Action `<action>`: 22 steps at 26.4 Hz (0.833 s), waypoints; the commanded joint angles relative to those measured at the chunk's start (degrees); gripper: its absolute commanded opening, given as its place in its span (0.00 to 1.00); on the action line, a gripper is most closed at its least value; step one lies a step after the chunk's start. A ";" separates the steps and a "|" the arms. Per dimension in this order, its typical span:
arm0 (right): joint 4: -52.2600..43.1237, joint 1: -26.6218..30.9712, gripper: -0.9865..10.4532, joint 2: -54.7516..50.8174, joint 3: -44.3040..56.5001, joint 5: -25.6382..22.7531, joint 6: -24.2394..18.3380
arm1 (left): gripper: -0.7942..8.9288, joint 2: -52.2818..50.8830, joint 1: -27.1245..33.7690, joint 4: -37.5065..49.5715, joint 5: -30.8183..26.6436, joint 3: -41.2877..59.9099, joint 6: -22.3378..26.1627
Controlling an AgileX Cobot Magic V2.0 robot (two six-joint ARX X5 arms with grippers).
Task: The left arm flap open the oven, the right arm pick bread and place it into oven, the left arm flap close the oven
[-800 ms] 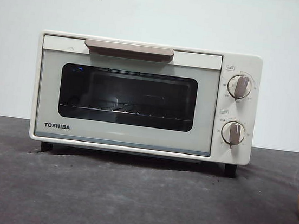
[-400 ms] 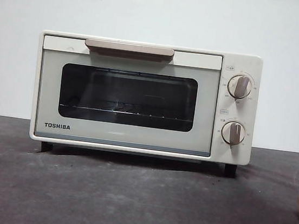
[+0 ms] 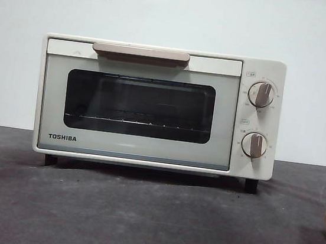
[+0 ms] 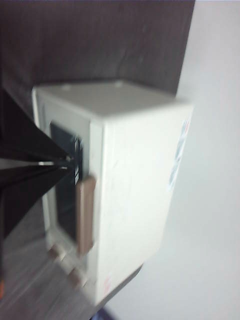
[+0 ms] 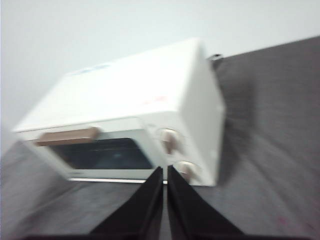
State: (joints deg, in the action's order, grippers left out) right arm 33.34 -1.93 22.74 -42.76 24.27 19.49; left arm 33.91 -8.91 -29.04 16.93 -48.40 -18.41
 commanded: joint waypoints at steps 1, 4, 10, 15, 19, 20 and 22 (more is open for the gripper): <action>0.48 -2.10 0.10 3.08 -3.76 3.50 -3.43 | 0.10 1.75 -1.38 -1.31 4.96 -3.43 2.25; 2.19 -4.96 0.10 5.86 -6.32 5.86 -6.82 | 0.10 2.89 -3.04 -2.80 8.66 -5.18 4.26; 7.45 -9.86 0.10 9.64 -9.42 9.44 -13.05 | 0.10 3.13 -5.79 -3.96 16.57 -5.46 11.91; 8.02 -10.93 0.10 10.10 -9.42 9.38 -13.07 | 0.10 3.13 -7.26 -4.37 16.94 -5.46 15.02; 8.07 -10.93 0.10 10.10 -9.42 9.35 -12.94 | 0.11 3.13 -7.28 -4.31 16.94 -5.46 14.99; 8.09 -10.93 0.10 10.10 -9.42 9.38 -12.68 | 0.11 3.13 -7.28 -4.22 16.94 -5.46 14.99; 8.28 -10.93 0.10 10.10 -9.42 9.38 -12.39 | 0.11 3.13 -7.28 -3.91 16.94 -5.46 14.99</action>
State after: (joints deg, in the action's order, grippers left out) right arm 41.85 -12.69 32.60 -51.20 33.45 7.29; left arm 36.75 -15.94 -33.93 33.43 -52.66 -4.36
